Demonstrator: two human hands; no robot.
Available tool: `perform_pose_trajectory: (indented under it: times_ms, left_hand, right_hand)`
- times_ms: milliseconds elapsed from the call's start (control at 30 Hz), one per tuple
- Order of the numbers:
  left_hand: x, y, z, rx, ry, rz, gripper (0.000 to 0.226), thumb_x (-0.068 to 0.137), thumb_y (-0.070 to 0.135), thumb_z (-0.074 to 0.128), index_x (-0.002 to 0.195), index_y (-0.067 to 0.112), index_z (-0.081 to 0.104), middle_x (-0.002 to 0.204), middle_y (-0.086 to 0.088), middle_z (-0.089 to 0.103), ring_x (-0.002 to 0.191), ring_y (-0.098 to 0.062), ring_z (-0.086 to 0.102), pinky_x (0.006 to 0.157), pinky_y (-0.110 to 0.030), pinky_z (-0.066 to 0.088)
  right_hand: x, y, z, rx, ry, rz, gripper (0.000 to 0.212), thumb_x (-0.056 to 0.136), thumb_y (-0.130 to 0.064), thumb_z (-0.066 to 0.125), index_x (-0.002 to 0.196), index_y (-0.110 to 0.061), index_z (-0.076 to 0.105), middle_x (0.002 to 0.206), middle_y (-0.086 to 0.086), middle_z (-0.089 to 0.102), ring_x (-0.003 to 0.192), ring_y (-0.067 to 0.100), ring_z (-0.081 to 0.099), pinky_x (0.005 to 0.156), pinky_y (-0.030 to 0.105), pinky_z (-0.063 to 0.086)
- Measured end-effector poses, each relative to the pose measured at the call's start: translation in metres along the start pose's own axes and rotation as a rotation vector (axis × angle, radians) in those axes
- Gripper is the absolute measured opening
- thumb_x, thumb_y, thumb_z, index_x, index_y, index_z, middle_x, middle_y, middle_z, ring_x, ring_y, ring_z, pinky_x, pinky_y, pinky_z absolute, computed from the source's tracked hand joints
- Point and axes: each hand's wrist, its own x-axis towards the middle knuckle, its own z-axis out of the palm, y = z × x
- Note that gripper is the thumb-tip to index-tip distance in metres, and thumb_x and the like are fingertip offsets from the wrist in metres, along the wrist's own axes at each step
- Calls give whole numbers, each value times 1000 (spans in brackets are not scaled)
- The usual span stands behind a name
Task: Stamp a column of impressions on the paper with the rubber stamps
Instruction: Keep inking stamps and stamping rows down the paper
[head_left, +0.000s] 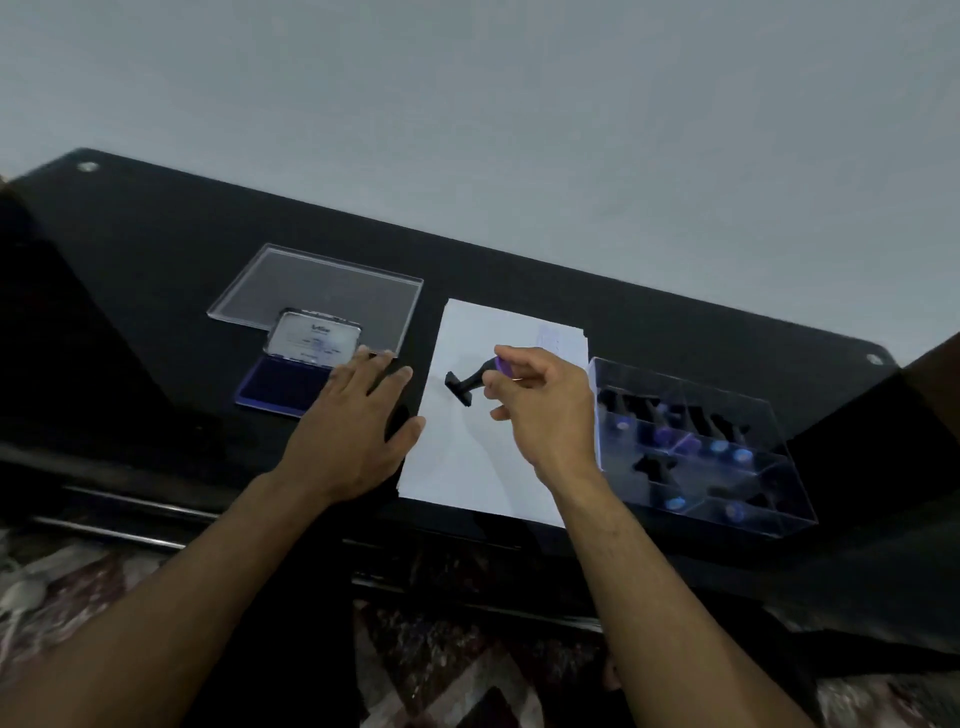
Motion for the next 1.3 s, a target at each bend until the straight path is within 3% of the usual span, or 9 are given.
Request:
perform_pose_trajectory:
  times_ms: [267,400,567,700,1067,1300]
  left_hand:
    - [-34,-72,-30,101,56,-136,71,98,62,34,153,17,36,162,-8,29,154,-29,12,126,-46,9]
    - [-48,-104,-38,120,60,-204,77,95,64,27,154,16,36,162,-10,30,154,-30,15,125,-46,10]
    - [-58,-129,-41,136,51,-262,78,94,64,26,155,16,35,162,-11,30,153,-31,16,125,-47,12]
    - [-59,-137,-41,154,36,-277,82,91,66,22,156,17,33,163,-11,28,154,-31,15,125,-48,13]
    - [-51,-145,-35,172,51,-287,79,91,65,20,155,21,33,165,-7,26,155,-27,10,125,-53,5]
    - [-51,-145,-32,199,59,-287,78,92,65,17,154,22,37,164,-7,26,155,-26,11,125,-53,4]
  right_hand:
    - [-5,-18,75,-156,-94,-140,27,84,-22,78,110,-29,72,93,-18,68,81,4,67,76,30,61]
    - [-10,-27,109,-254,-158,-268,29,85,-19,77,113,-24,73,102,-10,67,84,1,64,78,9,51]
    - [-15,-32,146,-358,-217,-458,30,86,-18,75,116,-17,72,107,-4,65,89,7,64,89,22,54]
    - [-13,-31,162,-411,-245,-569,30,88,-15,72,118,-14,71,109,-1,65,92,3,59,91,19,52]
    - [-6,-30,174,-556,-292,-579,26,90,-17,70,116,-14,72,114,3,68,102,13,63,93,31,54]
    - [-7,-31,175,-614,-351,-540,28,92,-18,68,120,-14,70,118,3,65,106,13,61,93,18,43]
